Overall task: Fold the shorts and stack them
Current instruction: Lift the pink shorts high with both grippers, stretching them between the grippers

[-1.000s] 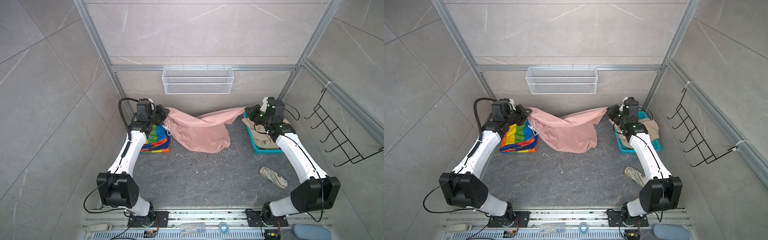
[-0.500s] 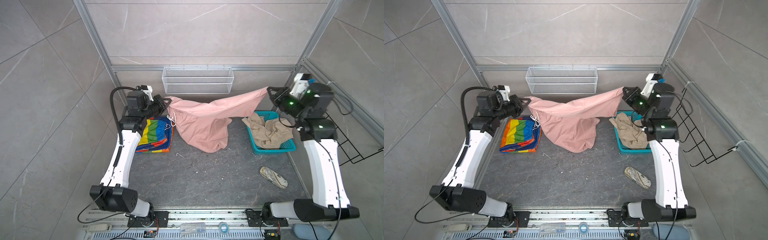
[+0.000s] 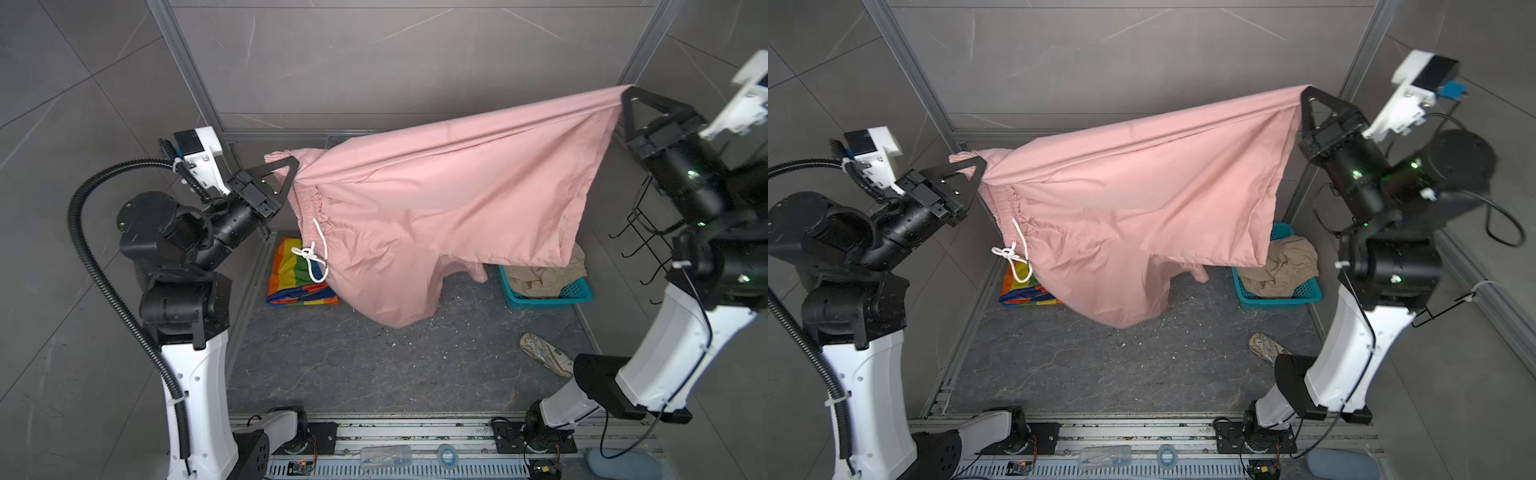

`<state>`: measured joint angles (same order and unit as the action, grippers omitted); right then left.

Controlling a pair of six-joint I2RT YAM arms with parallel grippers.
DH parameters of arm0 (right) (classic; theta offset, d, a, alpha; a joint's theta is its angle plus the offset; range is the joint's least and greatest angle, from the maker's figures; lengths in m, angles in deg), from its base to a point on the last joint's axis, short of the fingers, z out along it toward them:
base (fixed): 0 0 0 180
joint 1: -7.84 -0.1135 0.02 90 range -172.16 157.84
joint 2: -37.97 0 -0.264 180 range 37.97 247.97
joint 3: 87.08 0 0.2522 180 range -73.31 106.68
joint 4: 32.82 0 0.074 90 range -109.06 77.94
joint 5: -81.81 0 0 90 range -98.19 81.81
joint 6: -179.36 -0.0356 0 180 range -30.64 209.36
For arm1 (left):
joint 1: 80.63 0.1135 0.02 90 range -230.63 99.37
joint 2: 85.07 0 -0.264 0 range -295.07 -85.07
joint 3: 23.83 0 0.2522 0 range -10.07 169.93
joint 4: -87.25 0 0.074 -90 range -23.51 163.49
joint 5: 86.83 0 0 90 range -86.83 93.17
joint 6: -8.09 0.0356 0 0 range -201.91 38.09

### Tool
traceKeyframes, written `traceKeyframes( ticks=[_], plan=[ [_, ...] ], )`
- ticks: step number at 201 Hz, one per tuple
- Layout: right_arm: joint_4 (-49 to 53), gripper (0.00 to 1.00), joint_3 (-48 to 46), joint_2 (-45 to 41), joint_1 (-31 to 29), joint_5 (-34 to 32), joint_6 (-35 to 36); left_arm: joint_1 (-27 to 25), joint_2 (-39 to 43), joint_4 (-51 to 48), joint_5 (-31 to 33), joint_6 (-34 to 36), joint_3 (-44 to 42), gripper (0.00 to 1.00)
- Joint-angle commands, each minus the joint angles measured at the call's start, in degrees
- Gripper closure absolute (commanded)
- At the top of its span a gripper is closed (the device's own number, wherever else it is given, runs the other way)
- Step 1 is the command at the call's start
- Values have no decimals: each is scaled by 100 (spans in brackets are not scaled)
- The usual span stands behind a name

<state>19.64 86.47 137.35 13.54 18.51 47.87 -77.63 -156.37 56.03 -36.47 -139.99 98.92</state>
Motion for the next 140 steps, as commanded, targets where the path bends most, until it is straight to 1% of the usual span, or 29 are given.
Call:
traceKeyframes(
  ticks=[1,15,34,63,87,102,121,140],
  plan=[
    [655,100,-391,1153,229,-615,188,436,-900,16,-68,-404,-872,100],
    [847,100,-549,1559,229,-647,432,448,-1134,-13,-3,-178,-1336,100],
    [884,100,-865,1971,227,-709,669,441,-1428,374,-30,-192,-1981,100],
    [1013,100,-867,2427,178,-797,919,430,-1906,340,105,120,-2308,100],
    [1161,100,-577,2595,116,-771,959,323,-2084,374,94,182,-2195,100],
    [1151,100,-483,2512,79,-676,929,108,-2113,98,199,476,-1846,100],
    [1017,100,-634,2243,-22,-654,889,-213,-2206,-463,463,967,-1297,100],
    [826,100,-1051,1880,-91,-679,929,-333,-2312,-543,484,1004,-1222,100]
  ],
)
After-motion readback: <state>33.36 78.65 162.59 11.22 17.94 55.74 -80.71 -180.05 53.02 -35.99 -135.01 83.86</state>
